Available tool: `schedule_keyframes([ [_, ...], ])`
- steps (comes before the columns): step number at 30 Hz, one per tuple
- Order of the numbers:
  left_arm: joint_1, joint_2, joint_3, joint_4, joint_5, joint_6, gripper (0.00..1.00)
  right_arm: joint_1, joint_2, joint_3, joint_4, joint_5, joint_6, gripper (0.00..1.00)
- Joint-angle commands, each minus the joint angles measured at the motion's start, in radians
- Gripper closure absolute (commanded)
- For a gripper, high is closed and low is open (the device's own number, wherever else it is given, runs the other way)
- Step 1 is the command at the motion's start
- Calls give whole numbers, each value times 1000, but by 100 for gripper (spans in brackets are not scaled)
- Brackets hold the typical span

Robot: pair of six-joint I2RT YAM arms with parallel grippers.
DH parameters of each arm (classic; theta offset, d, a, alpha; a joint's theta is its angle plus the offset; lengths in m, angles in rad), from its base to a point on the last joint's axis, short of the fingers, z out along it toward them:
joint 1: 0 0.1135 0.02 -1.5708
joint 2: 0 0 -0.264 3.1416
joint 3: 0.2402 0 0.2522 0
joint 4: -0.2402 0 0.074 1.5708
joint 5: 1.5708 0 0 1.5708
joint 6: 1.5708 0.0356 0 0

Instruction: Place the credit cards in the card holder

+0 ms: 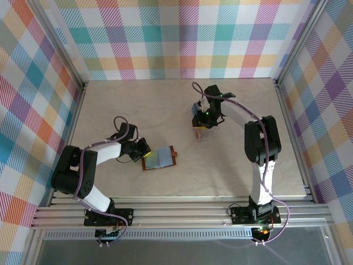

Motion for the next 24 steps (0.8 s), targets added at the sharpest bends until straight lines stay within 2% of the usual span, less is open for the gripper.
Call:
schedule_keyframes([
  [1,-7,78,-46,-131,-99,15,100,10,2,16,-23,47,-13,66],
  [11,-7,80,-45,-129,-97,14,100,26,-57,-16,8,71,-13,65],
  [16,-7,80,-46,-129,-96,14,100,26,-25,9,-29,130,-13,63],
  [24,-7,84,-45,-129,-96,14,100,34,-11,9,-30,149,-16,62],
])
